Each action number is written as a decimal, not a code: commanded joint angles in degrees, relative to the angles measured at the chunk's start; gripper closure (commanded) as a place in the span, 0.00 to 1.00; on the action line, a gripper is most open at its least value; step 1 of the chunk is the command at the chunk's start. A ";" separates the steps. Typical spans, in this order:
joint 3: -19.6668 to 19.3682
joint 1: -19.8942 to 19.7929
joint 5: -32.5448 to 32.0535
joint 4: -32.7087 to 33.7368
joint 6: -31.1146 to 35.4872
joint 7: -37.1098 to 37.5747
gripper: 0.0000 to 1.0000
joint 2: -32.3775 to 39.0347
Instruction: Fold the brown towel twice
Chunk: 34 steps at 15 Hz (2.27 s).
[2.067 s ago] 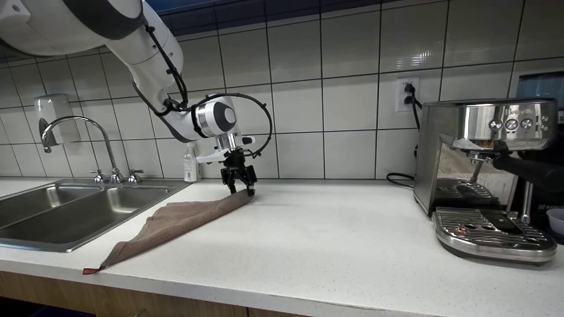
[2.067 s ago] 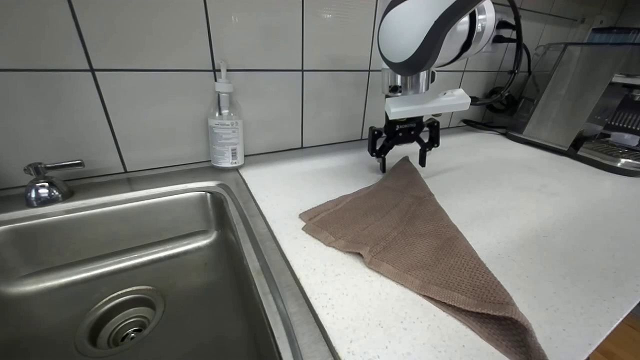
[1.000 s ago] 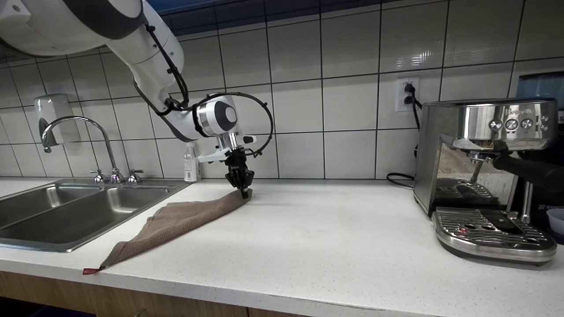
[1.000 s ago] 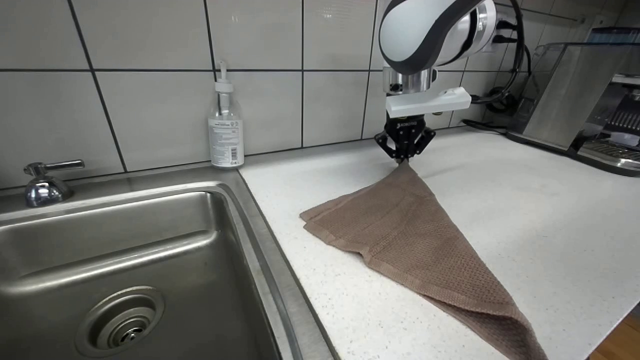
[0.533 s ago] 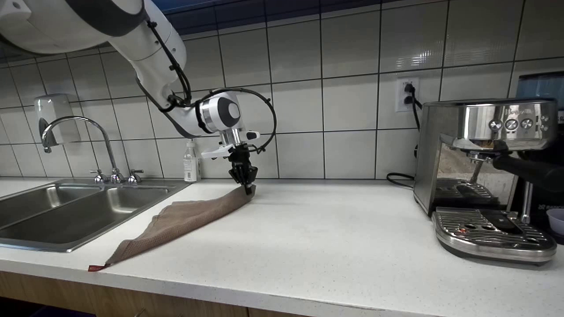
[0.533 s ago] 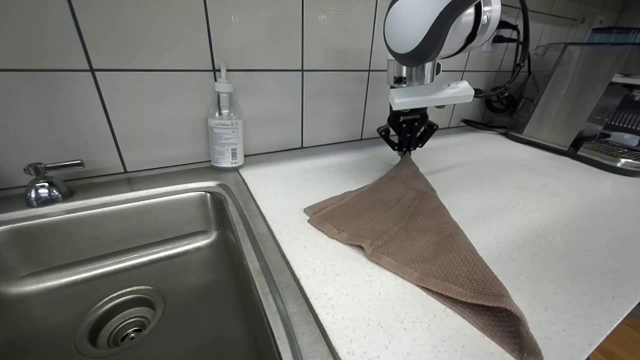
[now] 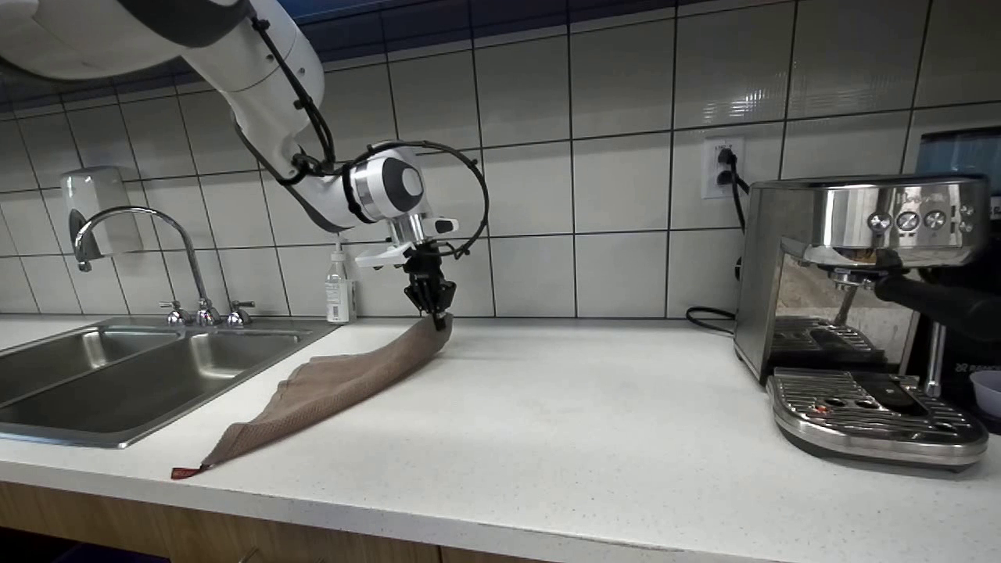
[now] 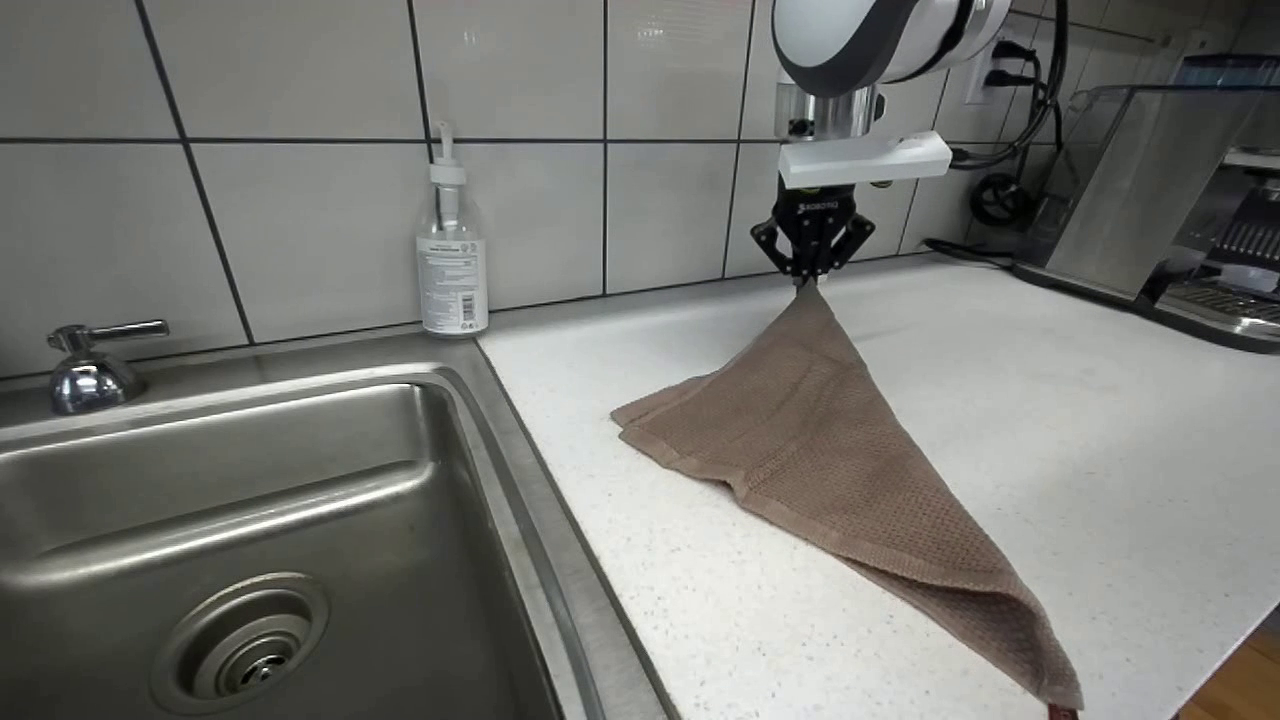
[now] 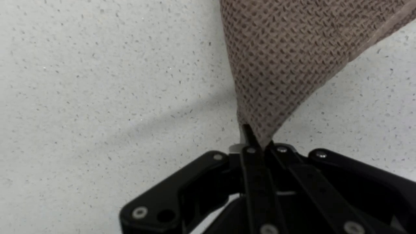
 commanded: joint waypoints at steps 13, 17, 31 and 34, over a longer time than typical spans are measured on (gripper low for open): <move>1.39 1.24 -1.81 -17.05 9.79 -4.85 0.99 -13.50; 1.75 0.94 -1.55 -19.82 10.82 -5.76 0.99 -15.85; 4.01 1.48 -2.86 -28.95 14.56 -8.29 0.99 -22.60; 4.52 1.26 -2.73 -30.52 15.61 -8.57 0.99 -24.19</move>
